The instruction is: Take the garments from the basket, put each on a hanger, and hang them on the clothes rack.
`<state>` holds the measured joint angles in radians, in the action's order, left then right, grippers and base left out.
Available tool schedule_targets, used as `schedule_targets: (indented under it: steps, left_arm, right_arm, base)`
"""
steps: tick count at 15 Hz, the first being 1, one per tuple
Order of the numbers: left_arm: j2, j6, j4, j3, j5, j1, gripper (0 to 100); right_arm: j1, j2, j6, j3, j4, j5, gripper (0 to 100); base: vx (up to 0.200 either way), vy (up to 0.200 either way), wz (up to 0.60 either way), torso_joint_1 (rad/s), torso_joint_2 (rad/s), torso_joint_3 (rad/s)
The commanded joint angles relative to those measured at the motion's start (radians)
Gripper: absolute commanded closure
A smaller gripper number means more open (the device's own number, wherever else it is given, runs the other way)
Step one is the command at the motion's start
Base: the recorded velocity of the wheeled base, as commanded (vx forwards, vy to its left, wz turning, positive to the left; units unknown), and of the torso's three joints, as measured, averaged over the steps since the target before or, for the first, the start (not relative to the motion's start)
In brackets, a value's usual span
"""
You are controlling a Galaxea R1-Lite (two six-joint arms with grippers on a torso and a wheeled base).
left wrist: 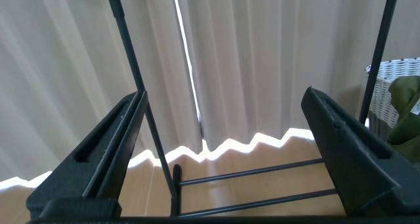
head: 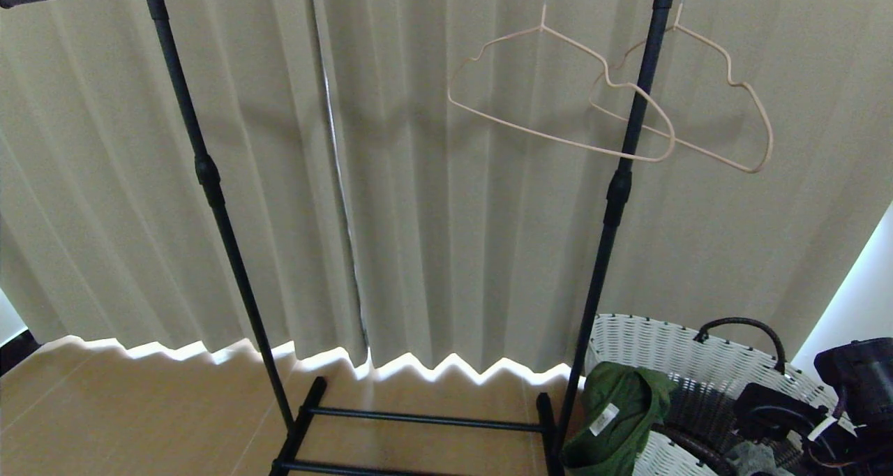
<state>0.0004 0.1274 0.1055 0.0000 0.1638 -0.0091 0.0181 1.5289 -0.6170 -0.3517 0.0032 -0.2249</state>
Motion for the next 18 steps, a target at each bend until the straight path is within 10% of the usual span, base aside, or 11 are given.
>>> schedule_targets:
  steps: [1, 5, 18]
  left_arm:
    - [0.0, 0.0, 0.0, 0.0, 0.0, 0.0, 0]
    - [0.0, 0.0, 0.0, 0.0, 0.0, 0.0, 0]
    - [0.0, 0.0, 0.0, 0.0, 0.0, 0.0, 0]
  right_arm:
    - [-0.043, 0.122, -0.01, -0.01, -0.028, -0.008, 0]
    - [-0.135, 0.172, -0.078, -0.069, -0.037, -0.004, 0]
    - [-0.052, 0.168, -0.082, -0.059, -0.131, 0.006, 0]
  base:
    - [0.0, 0.0, 0.0, 0.0, 0.0, 0.0]
    - [0.0, 0.0, 0.0, 0.0, 0.0, 0.0]
    - [0.0, 0.0, 0.0, 0.0, 0.0, 0.0]
